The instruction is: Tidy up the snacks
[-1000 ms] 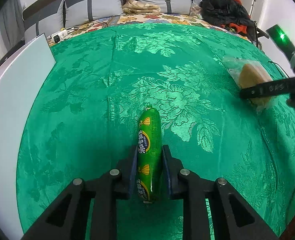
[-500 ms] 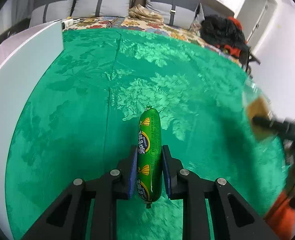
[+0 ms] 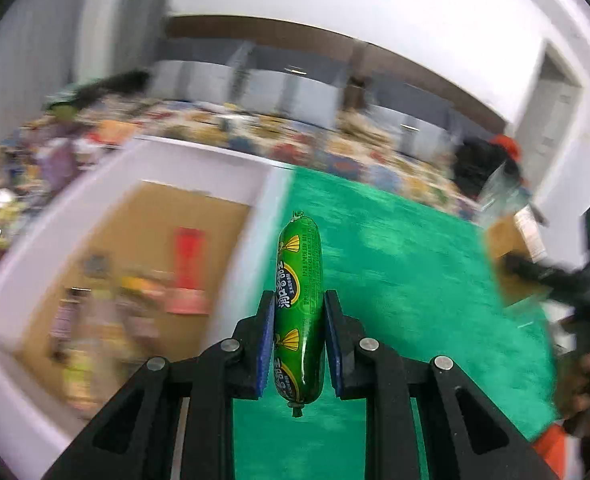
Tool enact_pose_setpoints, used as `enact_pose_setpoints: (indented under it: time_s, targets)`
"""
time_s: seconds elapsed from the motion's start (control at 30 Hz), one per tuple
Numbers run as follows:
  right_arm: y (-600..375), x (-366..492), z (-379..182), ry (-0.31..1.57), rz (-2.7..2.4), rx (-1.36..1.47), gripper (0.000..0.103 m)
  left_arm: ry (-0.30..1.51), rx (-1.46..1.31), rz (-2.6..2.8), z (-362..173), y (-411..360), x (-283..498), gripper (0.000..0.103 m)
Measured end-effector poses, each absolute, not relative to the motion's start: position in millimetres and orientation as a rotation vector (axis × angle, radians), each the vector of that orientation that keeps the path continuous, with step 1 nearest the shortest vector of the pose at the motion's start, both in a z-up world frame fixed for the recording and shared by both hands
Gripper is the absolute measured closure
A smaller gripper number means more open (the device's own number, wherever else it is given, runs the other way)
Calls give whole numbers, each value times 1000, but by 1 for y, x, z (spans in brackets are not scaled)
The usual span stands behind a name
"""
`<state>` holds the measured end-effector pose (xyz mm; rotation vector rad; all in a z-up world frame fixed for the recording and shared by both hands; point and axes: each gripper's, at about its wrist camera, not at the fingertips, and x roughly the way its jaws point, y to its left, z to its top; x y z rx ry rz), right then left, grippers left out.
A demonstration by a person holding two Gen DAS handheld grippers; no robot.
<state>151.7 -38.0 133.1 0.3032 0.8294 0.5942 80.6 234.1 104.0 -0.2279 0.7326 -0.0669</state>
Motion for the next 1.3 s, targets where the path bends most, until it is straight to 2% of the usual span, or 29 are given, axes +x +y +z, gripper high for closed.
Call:
enact_pose_setpoints:
  time_s: [0.17, 0.27, 0.3, 0.37, 0.43, 0.53, 0.8, 0.9, 1.0, 1.3]
  targets:
    - [83, 159, 169, 825, 800, 229, 20, 782, -267, 135, 78, 326, 73, 81]
    - [149, 163, 166, 833, 857, 185, 20, 825, -274, 206, 57, 360, 68, 80]
    - [170, 168, 159, 862, 881, 184, 20, 830, -280, 221, 52, 368, 67, 77]
    - [200, 176, 141, 942, 913, 187, 19, 831, -307, 248, 45, 383, 65, 59]
    - [215, 180, 129, 984, 910, 186, 19, 803, -319, 284, 45, 392, 58, 23]
    - [215, 174, 126, 963, 899, 155, 19, 749, -291, 321, 51, 392, 50, 12]
    - [204, 162, 136, 876, 787, -46, 19, 771, -130, 391, 69, 353, 49, 10]
    - [204, 154, 137, 848, 770, -81, 19, 748, -130, 463, 81, 345, 39, 1]
    - [201, 148, 139, 835, 758, -101, 19, 679, -109, 491, 93, 339, 25, 1]
    - [206, 137, 138, 836, 727, -146, 19, 676, -130, 463, 111, 338, 12, 1]
